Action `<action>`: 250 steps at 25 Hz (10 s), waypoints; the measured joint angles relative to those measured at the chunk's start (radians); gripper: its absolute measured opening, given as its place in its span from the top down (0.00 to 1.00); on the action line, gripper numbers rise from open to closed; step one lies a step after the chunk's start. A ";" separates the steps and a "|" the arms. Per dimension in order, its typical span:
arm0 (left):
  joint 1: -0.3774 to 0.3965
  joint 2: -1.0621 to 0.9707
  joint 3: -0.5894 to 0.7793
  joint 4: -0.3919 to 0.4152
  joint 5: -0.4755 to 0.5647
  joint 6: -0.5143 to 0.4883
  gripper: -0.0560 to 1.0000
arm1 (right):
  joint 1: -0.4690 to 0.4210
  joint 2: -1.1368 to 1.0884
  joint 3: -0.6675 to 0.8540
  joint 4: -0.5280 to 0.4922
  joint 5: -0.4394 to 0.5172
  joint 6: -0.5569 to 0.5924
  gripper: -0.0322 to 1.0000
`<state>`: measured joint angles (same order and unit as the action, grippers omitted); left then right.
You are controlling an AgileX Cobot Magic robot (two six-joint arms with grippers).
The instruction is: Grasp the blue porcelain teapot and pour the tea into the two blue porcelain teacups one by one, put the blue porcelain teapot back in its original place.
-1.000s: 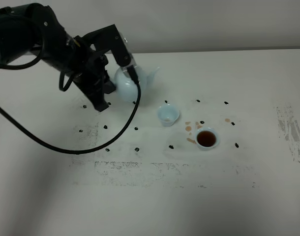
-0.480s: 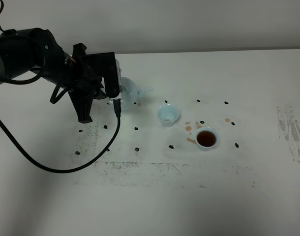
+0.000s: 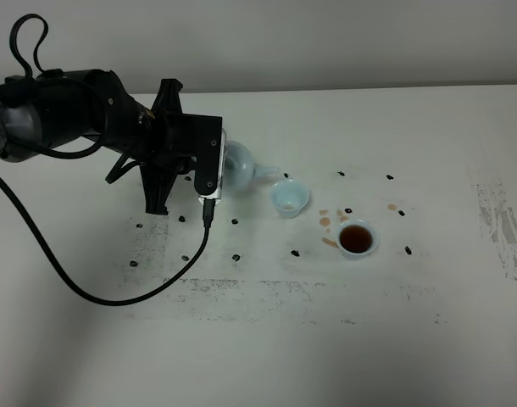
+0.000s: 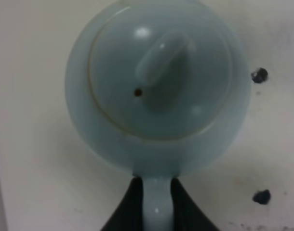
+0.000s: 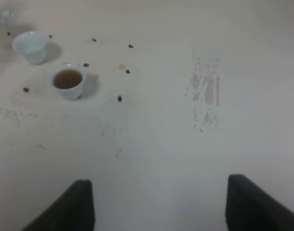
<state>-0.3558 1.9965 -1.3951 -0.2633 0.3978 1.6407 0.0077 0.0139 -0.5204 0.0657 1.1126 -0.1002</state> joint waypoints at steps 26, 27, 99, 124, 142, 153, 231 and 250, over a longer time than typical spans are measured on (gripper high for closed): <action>-0.047 0.000 0.000 0.220 -0.108 0.034 0.91 | 0.000 0.000 0.000 0.001 0.000 0.000 0.43; -0.051 0.001 0.000 0.223 -0.115 0.034 0.91 | 0.000 0.000 0.000 0.001 0.000 0.000 0.43; -0.083 0.053 0.000 0.373 -0.300 0.189 0.91 | 0.000 0.000 0.000 0.001 0.000 0.000 0.43; -0.095 0.053 0.000 0.425 -0.313 0.192 0.91 | 0.000 0.000 0.000 0.001 0.000 0.000 0.43; -0.095 0.053 0.000 0.451 -0.316 0.192 0.91 | 0.000 0.000 0.000 0.001 0.000 0.000 0.43; -0.095 0.053 0.000 0.452 -0.317 0.192 0.91 | 0.000 0.000 0.000 0.001 0.000 0.000 0.43; -0.097 0.053 0.000 0.454 -0.361 0.297 0.91 | 0.000 0.000 0.000 0.001 0.000 0.000 0.43; -0.097 0.053 0.000 0.453 -0.361 0.293 0.91 | 0.000 0.000 0.000 0.001 0.000 0.000 0.43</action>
<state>-0.4524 2.0491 -1.3951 0.1894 0.0366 1.9335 0.0077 0.0139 -0.5204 0.0664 1.1126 -0.1002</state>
